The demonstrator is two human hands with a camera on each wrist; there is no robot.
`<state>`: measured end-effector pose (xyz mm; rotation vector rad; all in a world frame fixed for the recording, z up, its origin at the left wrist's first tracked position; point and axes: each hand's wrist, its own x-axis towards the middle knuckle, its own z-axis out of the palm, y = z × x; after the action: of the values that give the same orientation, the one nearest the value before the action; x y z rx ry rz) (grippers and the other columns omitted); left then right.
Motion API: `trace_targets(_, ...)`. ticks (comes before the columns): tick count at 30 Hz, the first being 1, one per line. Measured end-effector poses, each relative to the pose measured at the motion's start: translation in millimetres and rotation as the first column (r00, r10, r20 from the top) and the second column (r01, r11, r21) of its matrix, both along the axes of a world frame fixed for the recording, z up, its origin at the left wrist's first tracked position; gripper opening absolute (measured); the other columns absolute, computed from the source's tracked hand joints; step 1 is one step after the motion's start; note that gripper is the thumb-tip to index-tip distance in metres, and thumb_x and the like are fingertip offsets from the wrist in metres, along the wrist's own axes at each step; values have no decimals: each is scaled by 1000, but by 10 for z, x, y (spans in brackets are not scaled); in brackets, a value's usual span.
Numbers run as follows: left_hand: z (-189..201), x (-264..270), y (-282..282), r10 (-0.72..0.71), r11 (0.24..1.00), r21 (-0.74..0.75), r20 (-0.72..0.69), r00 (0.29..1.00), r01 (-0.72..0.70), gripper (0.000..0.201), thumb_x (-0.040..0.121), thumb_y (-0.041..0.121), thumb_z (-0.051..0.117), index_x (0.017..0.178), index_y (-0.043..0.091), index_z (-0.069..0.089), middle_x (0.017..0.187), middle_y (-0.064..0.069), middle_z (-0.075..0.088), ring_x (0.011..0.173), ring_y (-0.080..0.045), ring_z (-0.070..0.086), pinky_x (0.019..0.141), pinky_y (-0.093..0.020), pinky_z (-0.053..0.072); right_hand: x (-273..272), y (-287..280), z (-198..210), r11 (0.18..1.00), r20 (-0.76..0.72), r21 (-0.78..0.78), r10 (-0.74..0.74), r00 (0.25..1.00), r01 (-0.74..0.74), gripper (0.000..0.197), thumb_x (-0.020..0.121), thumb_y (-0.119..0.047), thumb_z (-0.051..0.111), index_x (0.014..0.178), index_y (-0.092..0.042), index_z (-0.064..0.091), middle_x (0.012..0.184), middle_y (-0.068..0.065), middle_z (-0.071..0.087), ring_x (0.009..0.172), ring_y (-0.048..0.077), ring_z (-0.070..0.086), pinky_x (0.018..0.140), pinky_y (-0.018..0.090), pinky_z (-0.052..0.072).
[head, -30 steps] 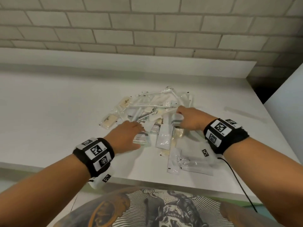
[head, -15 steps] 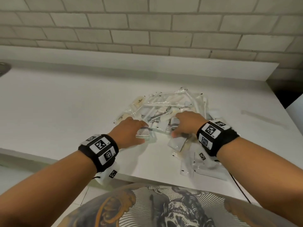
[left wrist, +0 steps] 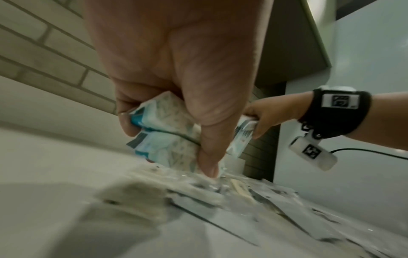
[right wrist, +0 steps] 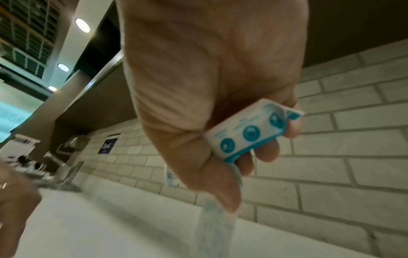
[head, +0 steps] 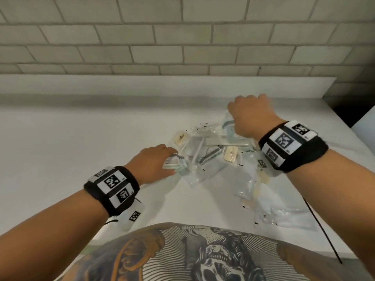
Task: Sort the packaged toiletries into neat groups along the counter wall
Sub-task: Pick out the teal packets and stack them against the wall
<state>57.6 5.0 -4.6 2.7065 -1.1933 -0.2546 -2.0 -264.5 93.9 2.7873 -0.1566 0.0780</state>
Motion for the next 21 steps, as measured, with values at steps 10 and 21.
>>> trace_targets(10, -174, 772, 726, 178, 981, 96, -69, 982, -171, 62, 78, 43, 69, 133, 25, 47, 123, 0, 53, 110, -21, 54, 95, -35, 43, 408, 1376, -611, 606, -330, 757, 36, 943, 242, 31, 80, -26, 68, 103, -19, 49, 92, -4, 54, 83, 14, 55, 57, 21, 39)
trace_targets(21, -241, 955, 1242, 166, 984, -13, -278, 946, -176, 77, 67, 43, 81, 128, 25, 39, 117, 3, 53, 103, -19, 57, 84, -29, 46, 794, 1673, -1005, 849, -414, 447, -84, 906, 283, 63, 73, -52, 68, 124, -23, 45, 112, 4, 45, 93, 23, 56, 80, 36, 52)
